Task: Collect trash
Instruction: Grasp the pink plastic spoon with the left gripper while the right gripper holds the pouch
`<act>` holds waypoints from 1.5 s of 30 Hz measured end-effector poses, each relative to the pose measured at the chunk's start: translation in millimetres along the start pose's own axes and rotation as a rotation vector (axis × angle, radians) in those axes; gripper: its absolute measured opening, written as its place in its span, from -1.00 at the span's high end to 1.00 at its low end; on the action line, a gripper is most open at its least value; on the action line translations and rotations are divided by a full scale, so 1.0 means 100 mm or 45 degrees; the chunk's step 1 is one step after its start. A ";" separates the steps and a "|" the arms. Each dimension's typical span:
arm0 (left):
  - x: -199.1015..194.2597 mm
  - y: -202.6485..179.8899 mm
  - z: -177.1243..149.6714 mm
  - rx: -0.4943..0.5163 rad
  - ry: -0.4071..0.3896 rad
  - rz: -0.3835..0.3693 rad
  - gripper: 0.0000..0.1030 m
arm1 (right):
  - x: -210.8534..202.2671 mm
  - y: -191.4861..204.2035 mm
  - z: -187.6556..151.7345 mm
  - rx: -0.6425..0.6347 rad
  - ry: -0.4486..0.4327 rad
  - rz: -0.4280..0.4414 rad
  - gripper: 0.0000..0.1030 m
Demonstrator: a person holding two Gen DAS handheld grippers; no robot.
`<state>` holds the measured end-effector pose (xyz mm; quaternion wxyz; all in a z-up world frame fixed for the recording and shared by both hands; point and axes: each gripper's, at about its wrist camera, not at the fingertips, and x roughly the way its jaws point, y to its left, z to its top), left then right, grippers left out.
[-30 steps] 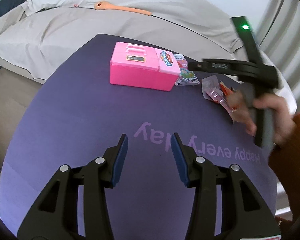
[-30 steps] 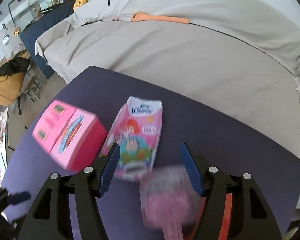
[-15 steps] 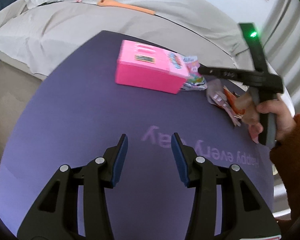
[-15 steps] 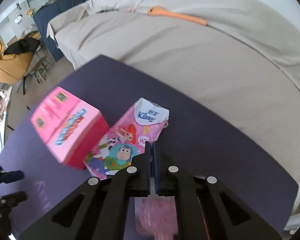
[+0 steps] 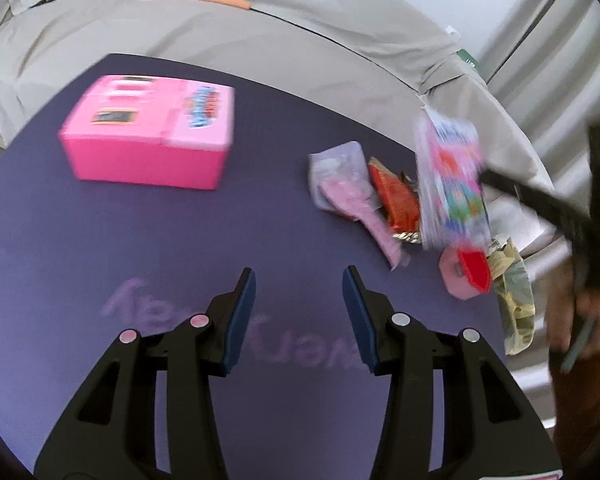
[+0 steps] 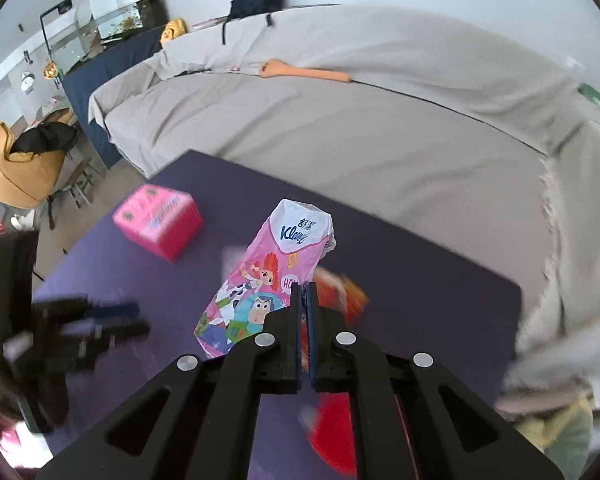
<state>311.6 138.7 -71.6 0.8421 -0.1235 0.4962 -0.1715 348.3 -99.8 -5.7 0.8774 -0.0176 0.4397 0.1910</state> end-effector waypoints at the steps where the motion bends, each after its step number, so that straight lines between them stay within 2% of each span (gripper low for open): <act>1: 0.04 -0.03 0.04 0.001 0.003 0.002 0.16 | -0.08 -0.07 -0.14 0.013 -0.001 -0.011 0.91; 6: 0.33 -0.36 0.30 0.005 -0.015 0.050 0.16 | -0.37 -0.29 -0.69 0.074 -0.010 -0.003 0.91; 13: 0.79 -0.59 0.52 0.044 -0.016 0.287 0.16 | -0.48 -0.37 -1.36 0.172 0.037 0.077 0.91; 15: 0.81 -0.61 0.49 0.078 -0.031 0.324 0.16 | -0.44 -0.35 -1.51 0.177 0.061 0.107 0.91; 20: 0.64 -0.59 0.34 0.115 0.008 0.274 0.19 | -0.38 -0.27 -1.71 0.163 0.094 0.160 0.91; 27: 0.07 -0.51 -0.19 0.220 0.060 0.242 0.18 | -0.34 -0.22 -1.72 0.202 0.107 0.161 0.85; 29: -0.06 -0.50 -0.35 0.277 0.069 0.251 0.18 | -0.32 -0.25 -1.70 0.247 0.108 0.181 0.68; 31: -0.13 -0.49 -0.45 0.309 0.076 0.253 0.18 | -0.30 -0.23 -1.66 0.297 0.101 0.233 0.25; 33: -0.19 -0.47 -0.55 0.313 0.088 0.241 0.18 | -0.27 -0.20 -1.62 0.335 0.096 0.259 0.04; 35: -0.23 -0.43 -0.61 0.300 0.093 0.239 0.18 | -0.24 -0.13 -1.58 0.341 0.094 0.222 0.01; 38: -0.25 -0.41 -0.68 0.315 0.094 0.256 0.18 | -0.19 0.01 -1.51 0.296 0.111 0.109 -0.02; 45: -0.37 -0.40 -0.88 0.337 0.101 0.205 0.18 | -0.06 0.26 -1.42 0.179 0.188 -0.050 -0.29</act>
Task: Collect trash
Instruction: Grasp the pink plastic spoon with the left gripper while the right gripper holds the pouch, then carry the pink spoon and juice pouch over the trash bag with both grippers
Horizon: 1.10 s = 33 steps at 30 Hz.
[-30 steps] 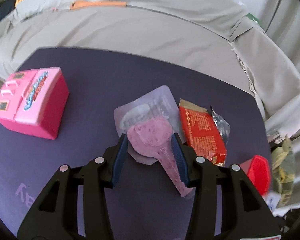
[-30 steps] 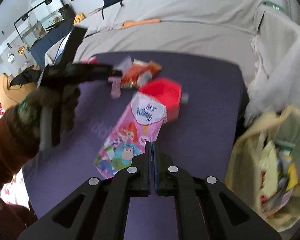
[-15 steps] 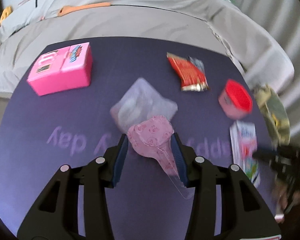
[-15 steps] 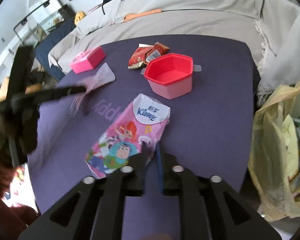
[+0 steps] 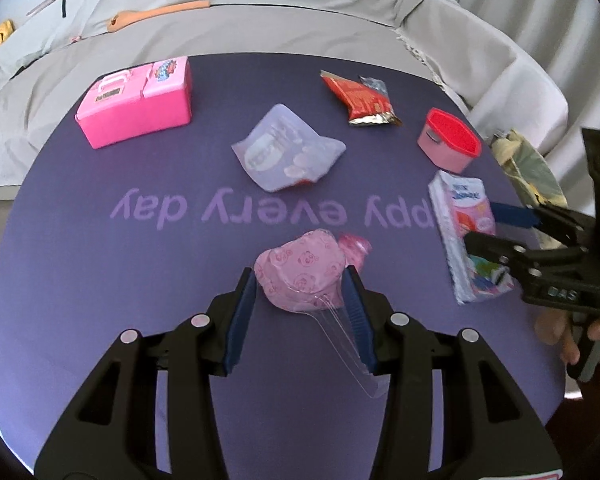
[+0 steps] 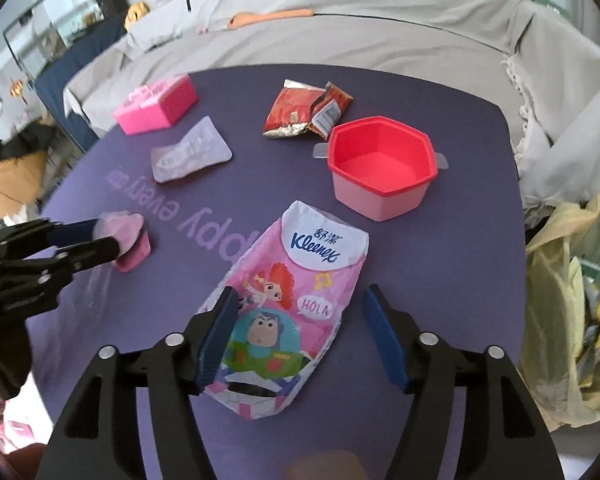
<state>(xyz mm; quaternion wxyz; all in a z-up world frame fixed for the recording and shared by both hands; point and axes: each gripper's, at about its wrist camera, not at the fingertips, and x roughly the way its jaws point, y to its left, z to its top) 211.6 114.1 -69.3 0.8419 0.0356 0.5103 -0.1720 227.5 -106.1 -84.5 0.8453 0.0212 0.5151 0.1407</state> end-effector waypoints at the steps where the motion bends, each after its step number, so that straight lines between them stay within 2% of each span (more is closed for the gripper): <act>1: -0.02 0.00 -0.03 0.003 -0.005 -0.008 0.18 | 0.02 0.02 0.02 0.001 0.012 -0.013 -0.35; 4: -0.08 0.00 -0.10 0.006 -0.020 -0.023 0.18 | 0.05 0.05 0.06 0.033 0.046 -0.026 -0.43; 7: -0.15 0.01 -0.17 0.015 -0.049 -0.031 0.18 | 0.05 -0.01 0.13 0.113 0.063 -0.005 -0.43; 10: -0.19 0.02 -0.21 0.008 -0.061 -0.057 0.18 | 0.05 -0.11 0.16 0.224 0.026 0.034 -0.43; 12: -0.20 0.02 -0.23 0.005 -0.067 -0.067 0.18 | 0.07 -0.14 0.18 0.266 -0.007 0.010 -0.43; 18: -0.23 0.03 -0.25 -0.014 -0.083 -0.109 0.18 | 0.20 0.14 0.23 0.087 -0.009 -0.195 -0.43; 21: -0.23 0.03 -0.26 -0.026 -0.083 -0.123 0.18 | 0.21 0.17 0.22 0.049 -0.025 -0.184 -0.42; 23: -0.22 0.05 -0.26 -0.038 -0.077 -0.135 0.18 | 0.19 0.16 0.20 0.032 -0.035 -0.165 -0.10; 24: -0.22 0.05 -0.26 -0.042 -0.075 -0.139 0.18 | 0.16 0.17 0.19 0.008 -0.043 -0.156 0.23; 25: -0.23 0.06 -0.26 -0.050 -0.075 -0.147 0.18 | 0.13 0.18 0.18 -0.013 -0.040 -0.140 0.47; 27: -0.24 0.08 -0.25 -0.066 -0.079 -0.169 0.18 | 0.08 0.18 0.16 -0.021 -0.041 -0.102 0.59; 28: -0.25 0.09 -0.24 -0.076 -0.081 -0.184 0.18 | 0.03 0.19 0.15 -0.034 -0.053 -0.094 0.74; 33: -0.37 0.10 -0.16 -0.112 -0.123 -0.216 0.18 | -0.25 0.20 0.11 -0.079 -0.141 -0.054 0.82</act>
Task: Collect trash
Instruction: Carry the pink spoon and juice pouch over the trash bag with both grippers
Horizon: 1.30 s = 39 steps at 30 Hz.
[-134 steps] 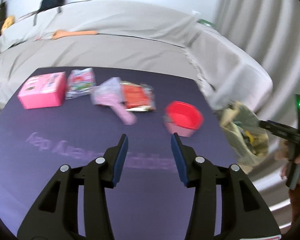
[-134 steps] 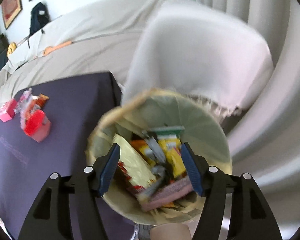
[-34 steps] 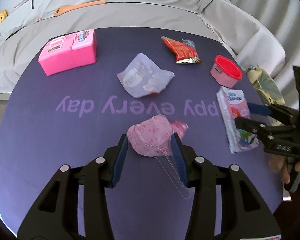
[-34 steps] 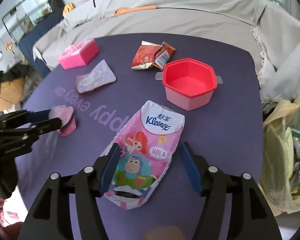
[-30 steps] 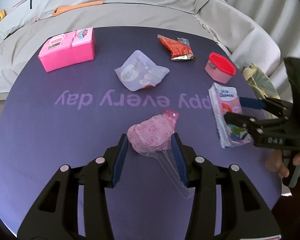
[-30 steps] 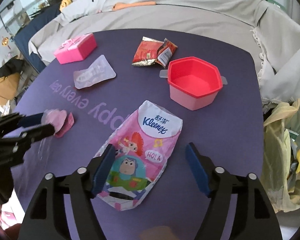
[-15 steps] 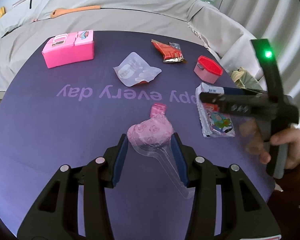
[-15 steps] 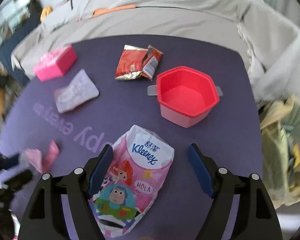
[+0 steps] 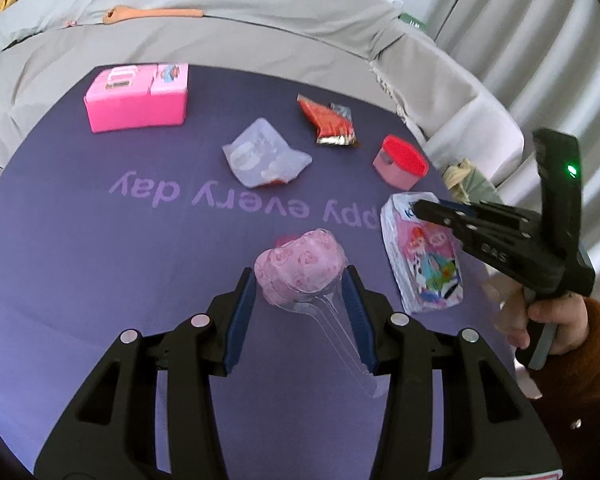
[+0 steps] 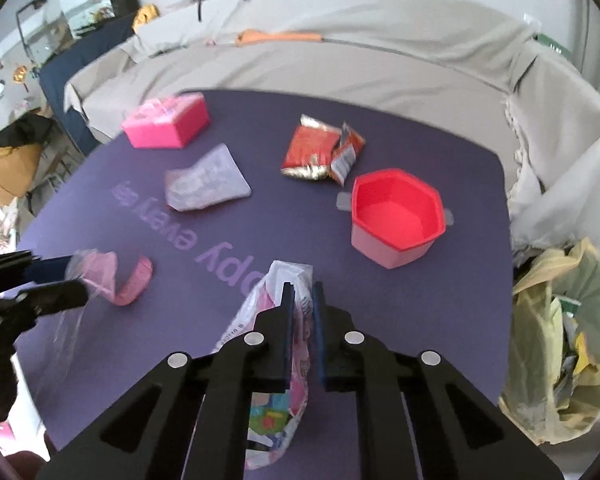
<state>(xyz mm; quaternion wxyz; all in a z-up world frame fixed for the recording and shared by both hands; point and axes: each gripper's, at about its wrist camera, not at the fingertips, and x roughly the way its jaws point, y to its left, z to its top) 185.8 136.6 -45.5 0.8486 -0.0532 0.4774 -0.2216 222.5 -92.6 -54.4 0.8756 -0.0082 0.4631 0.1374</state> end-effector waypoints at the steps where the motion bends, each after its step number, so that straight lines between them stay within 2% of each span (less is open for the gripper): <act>1: -0.02 -0.02 0.02 -0.003 -0.009 0.001 0.18 | -0.07 -0.02 0.00 0.000 -0.024 0.005 0.82; 7: -0.17 -0.26 0.19 0.040 -0.076 0.044 0.18 | -0.49 -0.14 0.01 -0.005 -0.152 0.006 0.83; 10: -0.24 -0.53 0.37 0.088 -0.142 0.050 0.18 | -0.80 -0.26 0.02 -0.013 -0.250 -0.026 0.83; 15: -0.26 -1.11 0.66 0.179 -0.233 0.001 0.18 | -1.34 -0.55 0.00 -0.010 -0.407 -0.106 0.83; 21: -0.03 -1.92 0.87 0.296 -0.260 -0.097 0.18 | -1.95 -1.02 -0.18 -0.011 -0.549 -0.254 0.83; 25: 0.26 -2.39 0.93 0.352 -0.220 -0.163 0.18 | -2.18 -1.38 -0.35 0.027 -0.584 -0.333 0.83; 28: 0.57 -2.77 0.96 0.383 -0.158 -0.222 0.18 | -2.28 -1.69 -0.52 0.065 -0.594 -0.415 0.83; 31: 0.88 -3.04 0.97 0.402 -0.097 -0.250 0.18 | -2.30 -1.98 -0.66 0.125 -0.586 -0.446 0.83; 39: 1.56 -3.40 0.97 0.425 0.047 -0.240 0.18 | -2.16 -2.53 -0.93 0.257 -0.550 -0.462 0.83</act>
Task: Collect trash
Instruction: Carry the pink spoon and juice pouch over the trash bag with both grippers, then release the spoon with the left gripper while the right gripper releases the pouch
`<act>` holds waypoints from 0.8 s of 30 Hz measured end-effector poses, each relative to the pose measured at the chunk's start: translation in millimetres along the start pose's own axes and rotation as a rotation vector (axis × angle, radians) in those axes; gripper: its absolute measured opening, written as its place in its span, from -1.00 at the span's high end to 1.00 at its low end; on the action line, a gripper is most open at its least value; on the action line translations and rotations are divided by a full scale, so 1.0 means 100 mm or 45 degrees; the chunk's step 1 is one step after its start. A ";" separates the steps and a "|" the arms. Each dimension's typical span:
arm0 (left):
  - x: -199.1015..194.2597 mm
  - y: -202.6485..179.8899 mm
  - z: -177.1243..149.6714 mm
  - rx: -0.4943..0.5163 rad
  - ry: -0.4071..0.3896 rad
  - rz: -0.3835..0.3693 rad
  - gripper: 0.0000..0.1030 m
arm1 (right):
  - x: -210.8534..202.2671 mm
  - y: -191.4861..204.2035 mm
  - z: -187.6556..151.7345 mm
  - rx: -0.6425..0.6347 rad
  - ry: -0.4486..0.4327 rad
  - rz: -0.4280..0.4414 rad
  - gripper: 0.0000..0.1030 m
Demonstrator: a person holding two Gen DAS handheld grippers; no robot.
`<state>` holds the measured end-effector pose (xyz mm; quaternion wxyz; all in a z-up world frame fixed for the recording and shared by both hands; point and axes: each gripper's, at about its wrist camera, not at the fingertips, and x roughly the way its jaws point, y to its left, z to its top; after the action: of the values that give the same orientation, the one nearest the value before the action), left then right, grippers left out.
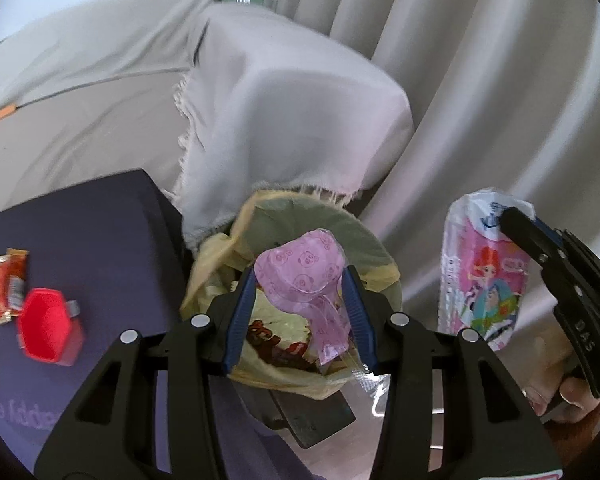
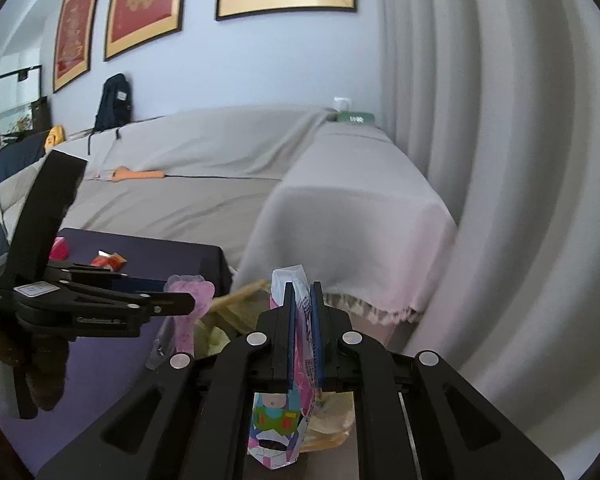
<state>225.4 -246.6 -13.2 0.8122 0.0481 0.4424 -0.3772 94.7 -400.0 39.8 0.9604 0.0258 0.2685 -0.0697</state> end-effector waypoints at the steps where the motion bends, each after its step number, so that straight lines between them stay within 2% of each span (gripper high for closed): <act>1: 0.10 -0.01 0.01 -0.006 0.020 0.001 0.18 | 0.02 -0.03 -0.02 0.008 0.005 -0.001 0.83; 7: 0.46 0.00 -0.01 -0.032 0.089 -0.014 0.18 | 0.18 -0.22 -0.17 0.066 0.048 -0.011 0.83; 11: 0.53 0.05 0.02 -0.056 0.070 -0.034 0.08 | 0.26 -0.31 -0.23 0.097 0.070 -0.015 0.83; 16: 0.48 0.16 0.04 -0.087 0.036 -0.033 -0.06 | 0.38 -0.34 -0.28 0.132 0.092 0.004 0.83; 20: 0.38 0.28 0.00 -0.124 0.033 -0.016 -0.07 | 0.46 -0.32 -0.25 0.166 0.090 0.045 0.83; 24: 0.19 0.34 -0.13 -0.092 0.015 0.024 -0.07 | 0.56 -0.24 -0.19 0.167 0.081 0.083 0.83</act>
<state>245.3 -227.6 -44.2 0.8143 0.0249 0.4601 -0.3531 128.6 -428.5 -5.7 0.9494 0.0994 0.2928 -0.0551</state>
